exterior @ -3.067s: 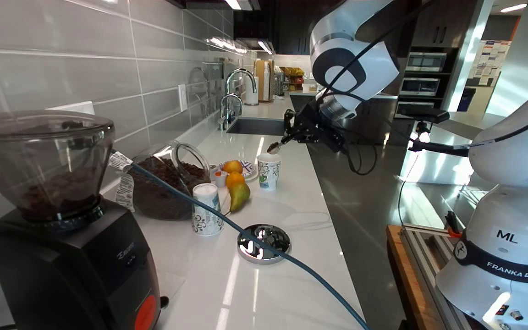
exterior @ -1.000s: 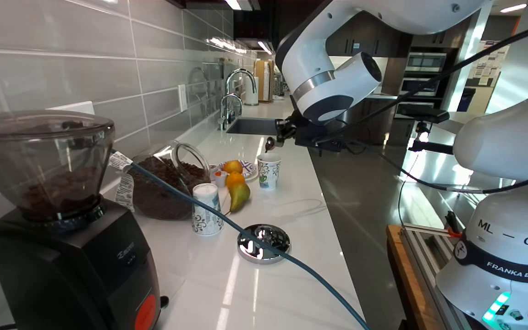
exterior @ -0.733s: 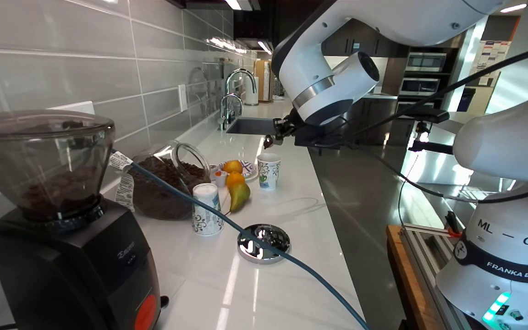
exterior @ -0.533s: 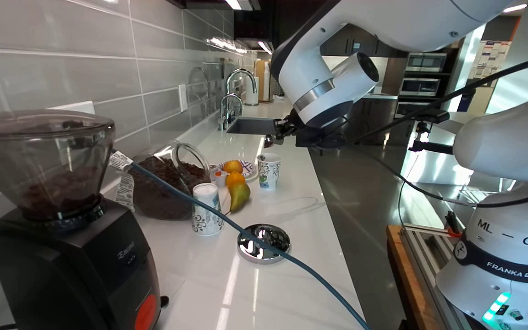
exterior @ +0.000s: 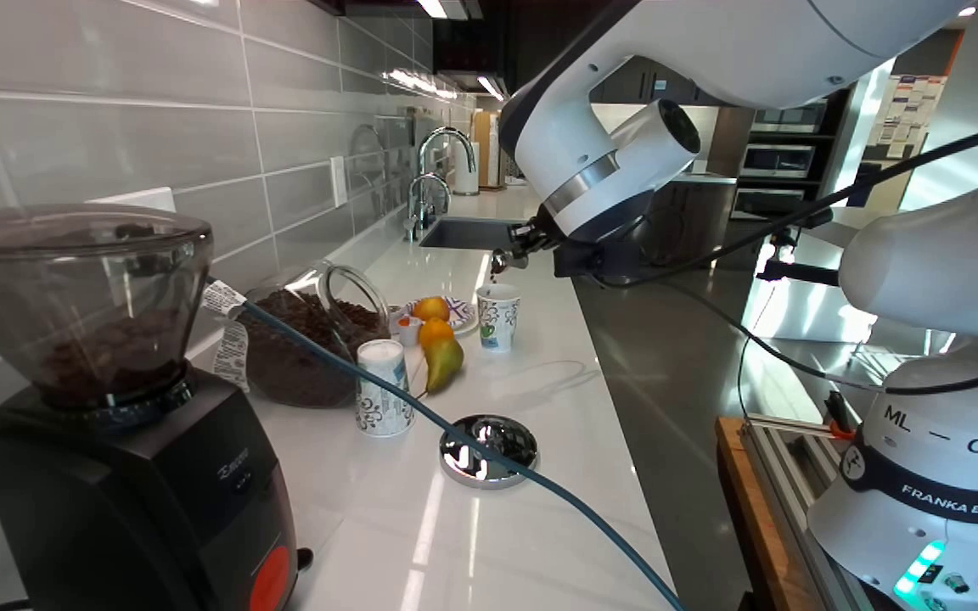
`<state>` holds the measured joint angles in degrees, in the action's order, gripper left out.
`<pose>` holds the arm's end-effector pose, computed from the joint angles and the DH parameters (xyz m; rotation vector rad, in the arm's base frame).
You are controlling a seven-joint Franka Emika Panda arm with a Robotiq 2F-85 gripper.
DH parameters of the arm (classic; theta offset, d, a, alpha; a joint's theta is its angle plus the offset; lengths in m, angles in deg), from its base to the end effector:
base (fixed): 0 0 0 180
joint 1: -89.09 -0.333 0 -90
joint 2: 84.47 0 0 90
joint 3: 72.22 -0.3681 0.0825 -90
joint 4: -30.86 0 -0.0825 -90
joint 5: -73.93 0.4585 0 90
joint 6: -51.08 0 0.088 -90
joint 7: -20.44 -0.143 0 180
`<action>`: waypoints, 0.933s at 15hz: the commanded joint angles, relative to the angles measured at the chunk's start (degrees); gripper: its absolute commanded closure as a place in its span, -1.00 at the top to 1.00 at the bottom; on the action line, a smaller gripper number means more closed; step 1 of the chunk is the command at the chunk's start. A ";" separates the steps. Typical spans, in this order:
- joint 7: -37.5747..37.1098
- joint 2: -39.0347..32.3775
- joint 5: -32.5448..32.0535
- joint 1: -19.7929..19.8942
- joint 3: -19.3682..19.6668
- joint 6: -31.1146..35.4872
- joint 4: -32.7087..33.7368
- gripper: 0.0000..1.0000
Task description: Use the silver spoon to place some coffee beans from the container into the coffee cup.
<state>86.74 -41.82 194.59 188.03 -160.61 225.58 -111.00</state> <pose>0.4684 -0.1885 0.3241 2.3437 -1.0162 1.2001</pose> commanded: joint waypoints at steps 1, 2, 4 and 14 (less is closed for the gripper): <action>2.67 1.99 -0.58 0.91 -0.31 -0.80 0.14 -0.98; 3.60 2.00 -0.56 0.92 -0.25 -0.88 0.16 -0.98; 5.36 1.81 -0.75 0.89 -0.16 -0.95 0.13 -0.98; 9.63 0.00 0.00 0.20 0.03 -0.40 0.07 -0.94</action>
<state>96.38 -41.81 194.59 188.23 -160.58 225.18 -110.93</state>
